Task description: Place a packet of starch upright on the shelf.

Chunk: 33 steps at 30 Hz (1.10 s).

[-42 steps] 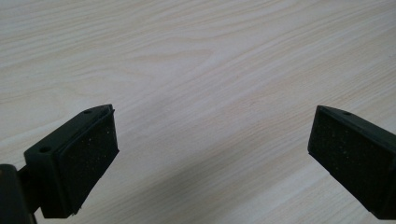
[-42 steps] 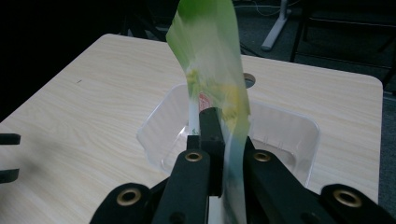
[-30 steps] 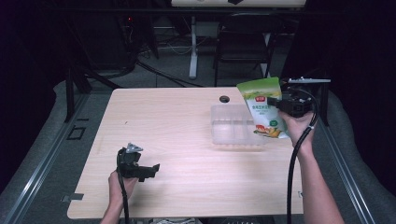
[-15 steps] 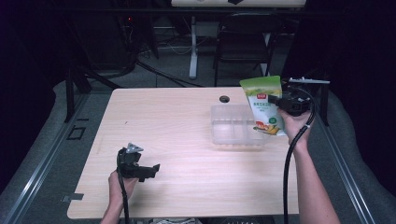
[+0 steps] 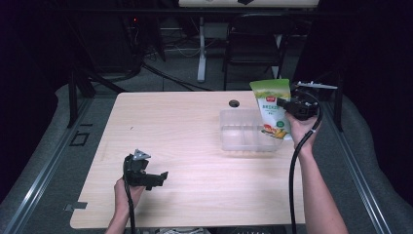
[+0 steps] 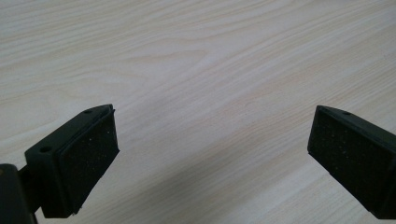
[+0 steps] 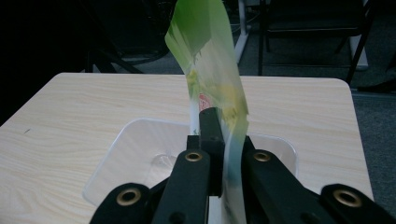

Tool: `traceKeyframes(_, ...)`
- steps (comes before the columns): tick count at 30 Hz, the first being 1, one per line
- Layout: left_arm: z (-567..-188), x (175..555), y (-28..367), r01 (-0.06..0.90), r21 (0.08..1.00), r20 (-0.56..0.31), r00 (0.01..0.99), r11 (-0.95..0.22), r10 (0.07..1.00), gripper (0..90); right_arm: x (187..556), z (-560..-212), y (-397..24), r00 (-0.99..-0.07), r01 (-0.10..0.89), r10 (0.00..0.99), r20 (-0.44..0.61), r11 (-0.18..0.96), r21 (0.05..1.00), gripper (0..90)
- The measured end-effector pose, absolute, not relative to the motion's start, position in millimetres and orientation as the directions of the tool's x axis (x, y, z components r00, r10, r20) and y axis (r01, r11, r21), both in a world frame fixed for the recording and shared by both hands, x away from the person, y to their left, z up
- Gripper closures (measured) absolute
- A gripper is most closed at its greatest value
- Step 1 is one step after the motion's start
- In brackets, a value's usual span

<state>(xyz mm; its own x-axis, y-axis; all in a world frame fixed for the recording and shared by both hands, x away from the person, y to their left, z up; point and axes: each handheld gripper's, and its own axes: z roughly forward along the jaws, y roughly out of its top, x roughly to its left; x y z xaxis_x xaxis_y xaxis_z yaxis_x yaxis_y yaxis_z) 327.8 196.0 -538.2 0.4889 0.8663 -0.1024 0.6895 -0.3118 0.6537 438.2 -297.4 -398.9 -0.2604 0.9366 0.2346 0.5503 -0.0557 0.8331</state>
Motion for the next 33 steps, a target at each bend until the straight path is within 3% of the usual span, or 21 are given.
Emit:
traceKeyframes(15, -538, 327, 196, 0.691, 0.653, -0.108, 0.490, -0.310, 0.865, 1.5, 453, -432, -286, -0.218, 0.531, 0.937, 0.274, -0.121, 0.838, 90.0)
traceKeyframes(25, -539, 327, 195, 0.689, 0.652, -0.103, 0.493, -0.316, 0.864, 1.5, 454, -459, -286, -0.201, 0.553, 0.953, 0.226, -0.080, 0.829, 89.7)
traceKeyframes(33, -538, 327, 196, 0.689, 0.651, -0.105, 0.498, -0.319, 0.861, 1.6, 452, -438, -296, -0.266, 0.582, 0.947, 0.183, 0.006, 0.813, 77.6)
